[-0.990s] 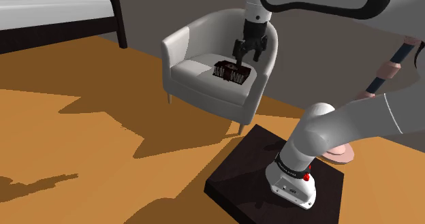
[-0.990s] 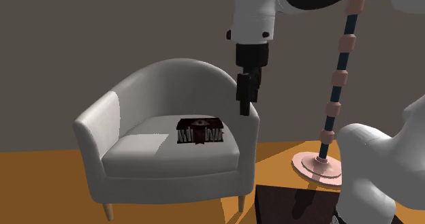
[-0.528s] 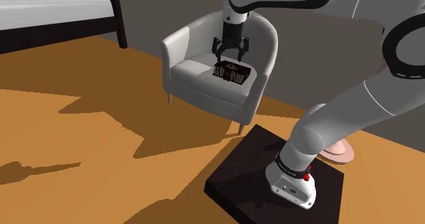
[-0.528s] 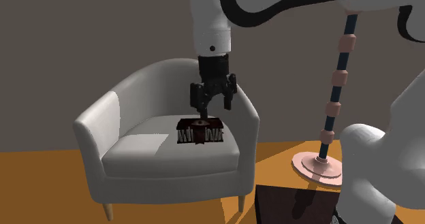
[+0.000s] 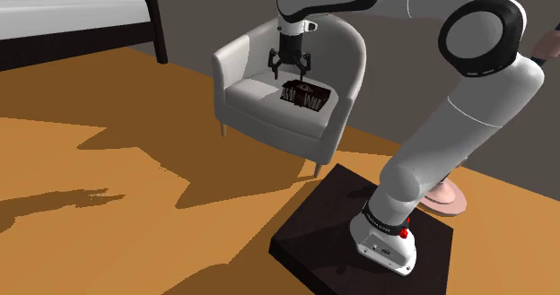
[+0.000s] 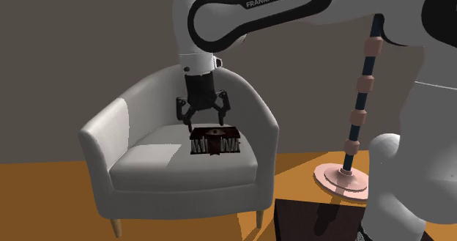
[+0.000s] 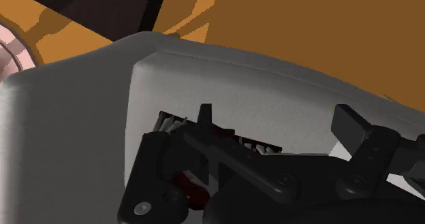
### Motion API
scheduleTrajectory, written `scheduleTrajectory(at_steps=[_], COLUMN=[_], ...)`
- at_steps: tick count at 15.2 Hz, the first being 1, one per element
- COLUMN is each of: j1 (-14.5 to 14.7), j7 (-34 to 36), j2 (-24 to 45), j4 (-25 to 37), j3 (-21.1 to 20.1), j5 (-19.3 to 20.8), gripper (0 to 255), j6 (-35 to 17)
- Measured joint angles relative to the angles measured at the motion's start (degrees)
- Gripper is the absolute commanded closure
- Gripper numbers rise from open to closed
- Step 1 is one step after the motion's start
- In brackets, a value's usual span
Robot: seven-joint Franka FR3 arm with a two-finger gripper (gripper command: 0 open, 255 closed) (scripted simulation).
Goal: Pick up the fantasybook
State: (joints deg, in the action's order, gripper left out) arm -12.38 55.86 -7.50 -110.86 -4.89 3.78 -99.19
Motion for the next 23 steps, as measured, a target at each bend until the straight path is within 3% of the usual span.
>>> scheduleTrajectory(at_steps=[10, 17, 18, 23], j1=[-4.5, -4.7, -4.7, -4.7], j7=[19.7, 21.1, 21.1, 21.1], j2=[16.8, 18.3, 18.3, 18.2], j4=[14.7, 11.8, 11.5, 11.1], j3=[4.4, 4.6, 4.6, 4.6], j5=[-0.5, -0.5, -0.5, -0.5], gripper=[0, 0, 255, 255], j6=[-1.1, -5.3, -5.7, -5.9])
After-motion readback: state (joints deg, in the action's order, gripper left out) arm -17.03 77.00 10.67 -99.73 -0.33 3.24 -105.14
